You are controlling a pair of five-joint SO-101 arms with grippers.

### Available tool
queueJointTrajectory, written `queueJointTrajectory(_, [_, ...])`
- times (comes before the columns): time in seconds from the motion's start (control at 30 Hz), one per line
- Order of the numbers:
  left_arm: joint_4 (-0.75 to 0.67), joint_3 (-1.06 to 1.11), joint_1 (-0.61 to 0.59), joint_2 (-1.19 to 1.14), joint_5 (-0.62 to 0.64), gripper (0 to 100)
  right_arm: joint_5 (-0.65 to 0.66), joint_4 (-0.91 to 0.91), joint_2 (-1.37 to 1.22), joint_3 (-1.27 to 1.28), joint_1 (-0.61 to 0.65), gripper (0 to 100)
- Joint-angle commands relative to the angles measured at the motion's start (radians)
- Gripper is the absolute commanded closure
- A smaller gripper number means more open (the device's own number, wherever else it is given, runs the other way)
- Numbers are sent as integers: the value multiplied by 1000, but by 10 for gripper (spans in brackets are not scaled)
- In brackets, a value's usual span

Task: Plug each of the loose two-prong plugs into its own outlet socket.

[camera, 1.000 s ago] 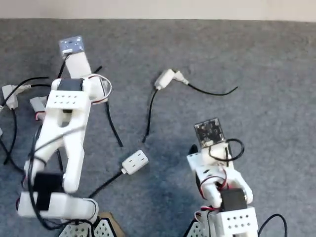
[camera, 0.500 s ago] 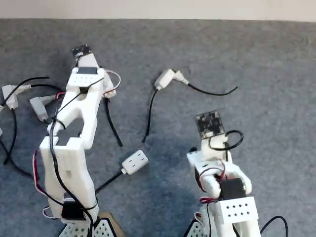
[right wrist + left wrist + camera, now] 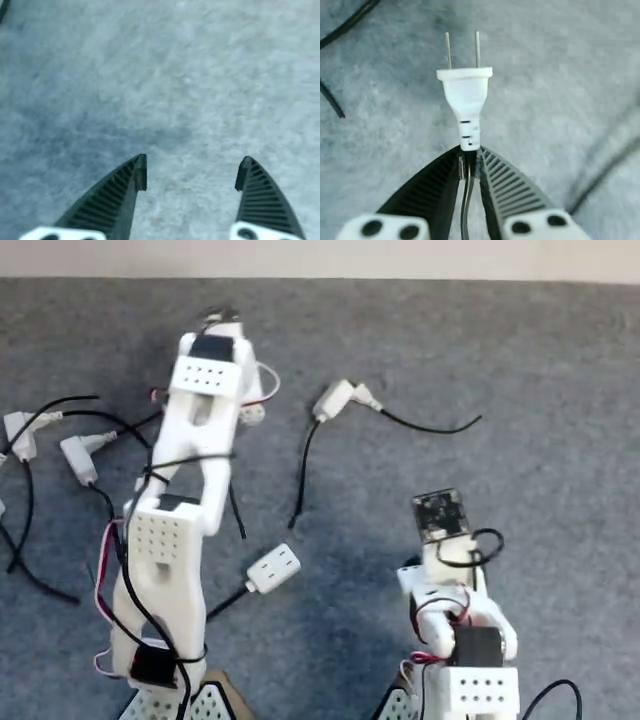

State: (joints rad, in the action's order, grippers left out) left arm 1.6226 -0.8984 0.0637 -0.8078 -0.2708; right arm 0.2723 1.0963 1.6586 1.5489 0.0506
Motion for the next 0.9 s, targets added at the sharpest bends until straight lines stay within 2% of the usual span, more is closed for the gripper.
queueJointTrajectory(0.0, [155,-183,84,16,-54,997,-12,25,76,-2,-48,717])
queueJointTrajectory(0.13, [160,-159,180,56,-63,997,-18,27,96,19,-54,717])
queueJointTrajectory(0.33, [158,74,420,209,-104,997,-25,25,96,22,-56,717])
queueJointTrajectory(0.4, [158,131,483,269,-106,997,-26,25,97,21,-91,717])
queueJointTrajectory(0.57, [137,280,591,354,-117,997,-54,25,105,15,-157,717])
queueJointTrajectory(0.87, [-26,644,754,366,-236,997,-55,25,105,15,-183,717])
